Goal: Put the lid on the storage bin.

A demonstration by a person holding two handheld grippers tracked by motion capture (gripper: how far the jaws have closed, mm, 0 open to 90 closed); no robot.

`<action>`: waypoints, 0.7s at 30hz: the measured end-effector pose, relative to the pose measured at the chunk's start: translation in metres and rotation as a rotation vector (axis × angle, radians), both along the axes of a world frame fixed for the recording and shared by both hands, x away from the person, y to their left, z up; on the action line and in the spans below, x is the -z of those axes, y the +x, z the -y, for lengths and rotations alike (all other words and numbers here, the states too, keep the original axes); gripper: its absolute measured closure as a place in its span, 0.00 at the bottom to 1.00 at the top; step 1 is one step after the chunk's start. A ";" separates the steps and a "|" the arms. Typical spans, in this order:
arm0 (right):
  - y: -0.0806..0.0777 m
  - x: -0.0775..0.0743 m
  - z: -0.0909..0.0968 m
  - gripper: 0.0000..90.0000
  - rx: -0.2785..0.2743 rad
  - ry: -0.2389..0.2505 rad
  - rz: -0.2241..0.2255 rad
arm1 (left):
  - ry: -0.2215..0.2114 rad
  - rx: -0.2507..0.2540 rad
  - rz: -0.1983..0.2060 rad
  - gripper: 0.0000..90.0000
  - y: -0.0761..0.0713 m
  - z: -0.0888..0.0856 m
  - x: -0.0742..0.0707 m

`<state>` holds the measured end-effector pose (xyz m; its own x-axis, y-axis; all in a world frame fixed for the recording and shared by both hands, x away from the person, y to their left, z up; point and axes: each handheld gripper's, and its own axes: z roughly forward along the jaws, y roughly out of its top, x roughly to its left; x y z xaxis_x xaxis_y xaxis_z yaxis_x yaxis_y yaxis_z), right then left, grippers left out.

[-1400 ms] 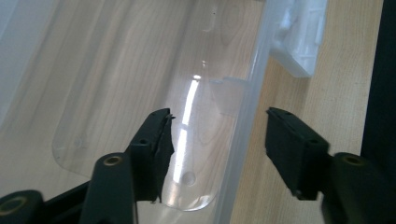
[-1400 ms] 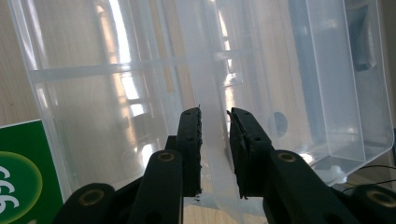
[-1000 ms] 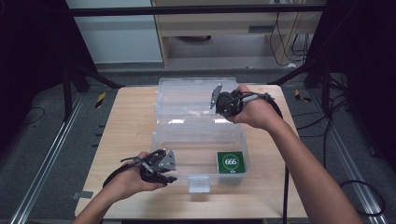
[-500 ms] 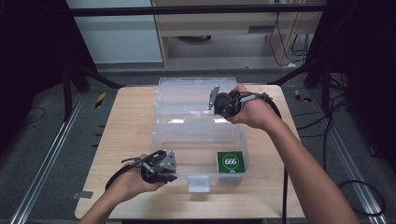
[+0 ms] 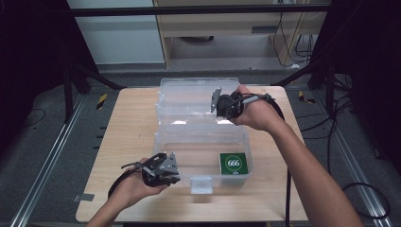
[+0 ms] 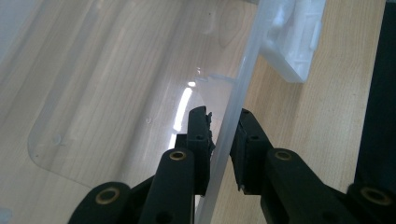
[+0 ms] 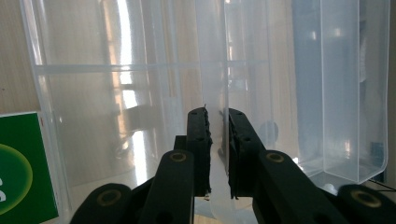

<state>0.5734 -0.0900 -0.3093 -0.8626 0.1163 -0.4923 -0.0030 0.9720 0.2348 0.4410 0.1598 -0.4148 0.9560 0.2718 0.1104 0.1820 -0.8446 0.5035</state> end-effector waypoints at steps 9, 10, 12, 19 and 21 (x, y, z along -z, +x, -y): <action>-0.002 -0.003 -0.001 0.93 -0.006 -0.002 -0.003 | -0.008 -0.020 0.005 0.86 0.000 0.001 0.001; -0.004 -0.004 0.000 0.94 -0.006 0.006 -0.007 | -0.011 -0.025 0.005 0.86 0.000 0.001 0.001; -0.006 -0.005 0.000 0.94 -0.010 0.014 -0.007 | -0.014 -0.033 0.008 0.86 -0.001 0.001 0.001; -0.016 -0.006 0.000 0.94 -0.027 0.028 0.019 | -0.018 -0.038 0.033 0.85 -0.004 0.002 0.003; -0.020 -0.006 0.001 0.94 -0.034 0.037 0.022 | -0.019 -0.042 0.035 0.85 -0.004 0.003 0.003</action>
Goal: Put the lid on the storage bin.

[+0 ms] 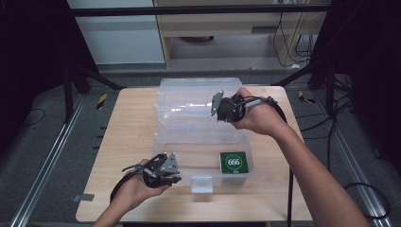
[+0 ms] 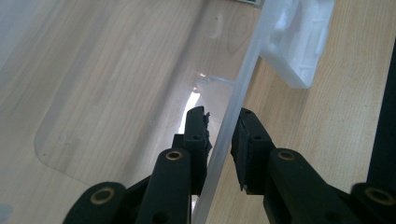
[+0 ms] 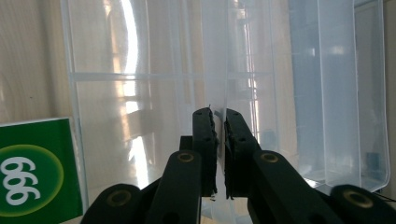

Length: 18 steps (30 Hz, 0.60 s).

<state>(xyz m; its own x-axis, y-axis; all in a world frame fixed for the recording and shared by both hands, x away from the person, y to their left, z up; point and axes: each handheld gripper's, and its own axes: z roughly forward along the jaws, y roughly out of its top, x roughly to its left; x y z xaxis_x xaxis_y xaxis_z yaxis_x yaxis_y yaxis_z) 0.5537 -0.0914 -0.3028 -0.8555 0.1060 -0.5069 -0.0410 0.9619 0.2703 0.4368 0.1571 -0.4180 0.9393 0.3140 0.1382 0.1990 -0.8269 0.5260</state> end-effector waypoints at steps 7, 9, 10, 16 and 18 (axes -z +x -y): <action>-0.014 -0.002 0.002 0.95 -0.017 0.009 0.017 | 0.004 -0.001 0.004 0.84 -0.001 0.001 0.000; -0.018 -0.003 0.002 0.95 -0.018 0.014 0.020 | 0.005 -0.001 0.006 0.84 -0.001 0.001 0.001; -0.021 -0.003 0.001 0.95 -0.018 0.013 0.023 | 0.007 0.000 0.007 0.84 -0.001 0.001 0.000; -0.027 -0.003 0.002 0.94 -0.020 0.012 0.031 | 0.008 -0.004 0.012 0.84 -0.002 0.001 0.001; -0.027 -0.003 0.002 0.94 -0.019 0.014 0.032 | 0.010 -0.005 0.015 0.84 -0.002 0.001 0.001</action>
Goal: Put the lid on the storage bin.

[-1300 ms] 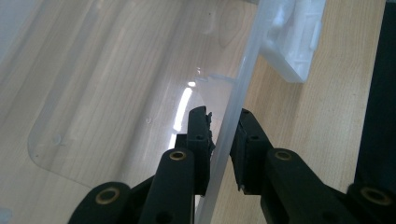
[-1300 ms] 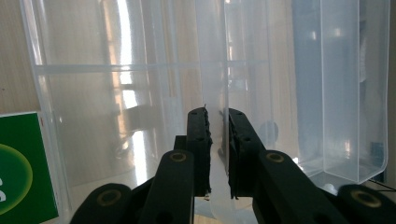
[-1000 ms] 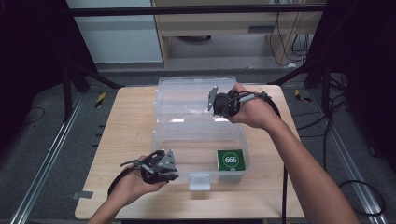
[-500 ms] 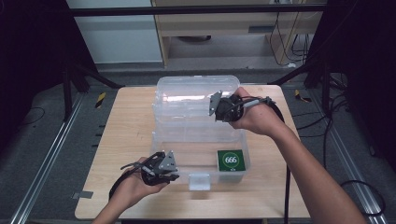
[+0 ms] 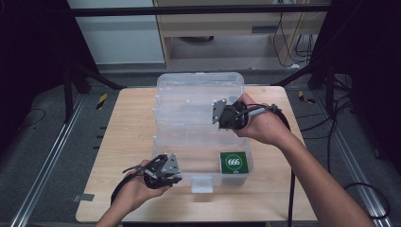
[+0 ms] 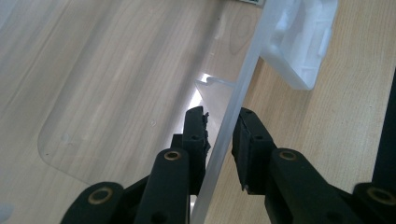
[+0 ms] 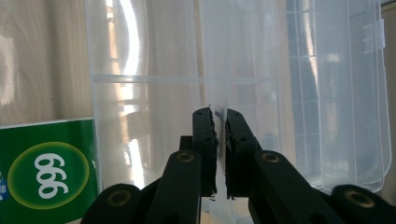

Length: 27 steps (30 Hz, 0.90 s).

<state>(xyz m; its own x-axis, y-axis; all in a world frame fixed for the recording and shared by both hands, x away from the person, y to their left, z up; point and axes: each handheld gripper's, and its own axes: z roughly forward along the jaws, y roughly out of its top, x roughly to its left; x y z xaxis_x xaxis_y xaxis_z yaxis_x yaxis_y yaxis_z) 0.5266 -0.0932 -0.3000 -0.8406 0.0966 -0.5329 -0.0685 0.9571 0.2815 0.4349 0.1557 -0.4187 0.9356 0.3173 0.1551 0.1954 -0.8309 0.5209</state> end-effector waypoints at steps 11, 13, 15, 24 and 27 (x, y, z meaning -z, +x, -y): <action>-0.012 0.002 0.002 0.94 -0.010 0.026 0.027 | -0.011 -0.013 0.019 0.82 -0.003 0.000 0.002; -0.016 0.002 0.003 0.94 -0.016 0.032 0.033 | -0.011 -0.012 0.020 0.82 -0.003 0.000 0.002; -0.020 0.003 0.004 0.94 -0.023 0.041 0.036 | -0.010 -0.015 0.023 0.82 -0.003 0.000 0.002; -0.034 0.007 0.005 0.93 -0.036 0.049 0.068 | -0.010 -0.020 0.027 0.82 -0.004 0.000 0.002; -0.039 0.008 0.006 0.93 -0.032 0.059 0.075 | -0.008 -0.023 0.034 0.81 -0.005 0.000 0.002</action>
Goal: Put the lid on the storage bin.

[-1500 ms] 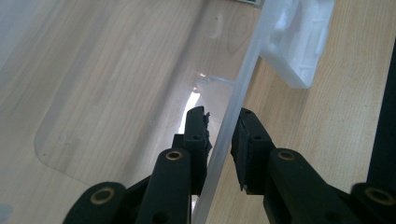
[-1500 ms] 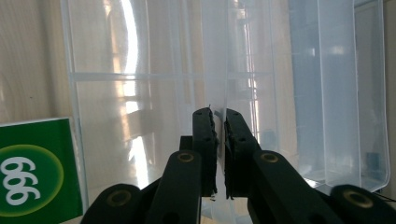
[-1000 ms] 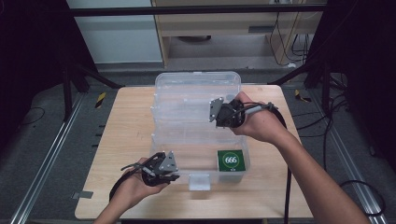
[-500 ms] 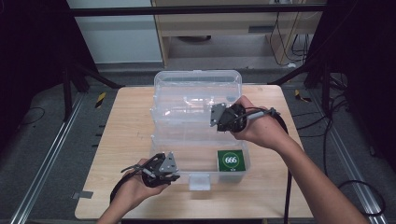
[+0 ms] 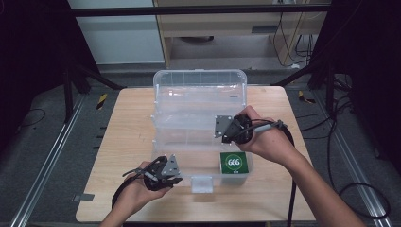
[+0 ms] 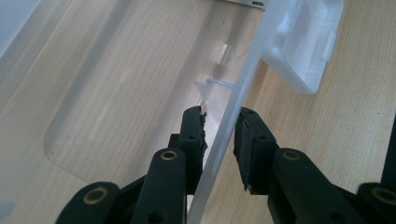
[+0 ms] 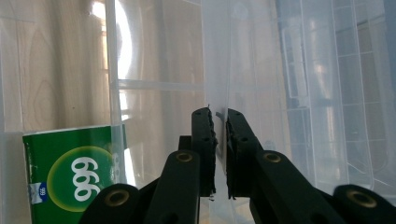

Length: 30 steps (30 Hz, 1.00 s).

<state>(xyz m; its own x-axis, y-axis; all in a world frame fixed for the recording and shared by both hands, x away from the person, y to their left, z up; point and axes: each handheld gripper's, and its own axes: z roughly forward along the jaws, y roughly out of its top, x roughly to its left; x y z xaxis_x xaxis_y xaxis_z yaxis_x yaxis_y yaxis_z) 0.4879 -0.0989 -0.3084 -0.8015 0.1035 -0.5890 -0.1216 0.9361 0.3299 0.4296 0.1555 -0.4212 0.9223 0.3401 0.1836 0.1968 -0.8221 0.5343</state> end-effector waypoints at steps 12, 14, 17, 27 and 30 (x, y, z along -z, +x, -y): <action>0.000 0.002 0.002 0.92 0.000 0.017 0.004 | -0.012 -0.007 -0.001 0.81 0.000 0.000 0.000; -0.002 0.002 0.002 0.92 -0.007 0.017 0.008 | -0.015 -0.008 0.003 0.81 0.000 0.000 0.001; -0.008 0.003 0.002 0.92 -0.012 0.011 0.015 | -0.017 -0.008 0.004 0.80 -0.001 0.002 0.001; -0.022 0.008 0.005 0.92 -0.021 0.026 0.013 | -0.033 -0.026 0.002 0.80 -0.003 0.004 0.002; -0.026 0.010 0.005 0.91 -0.024 0.020 0.013 | -0.018 -0.006 0.017 0.80 -0.002 0.004 0.001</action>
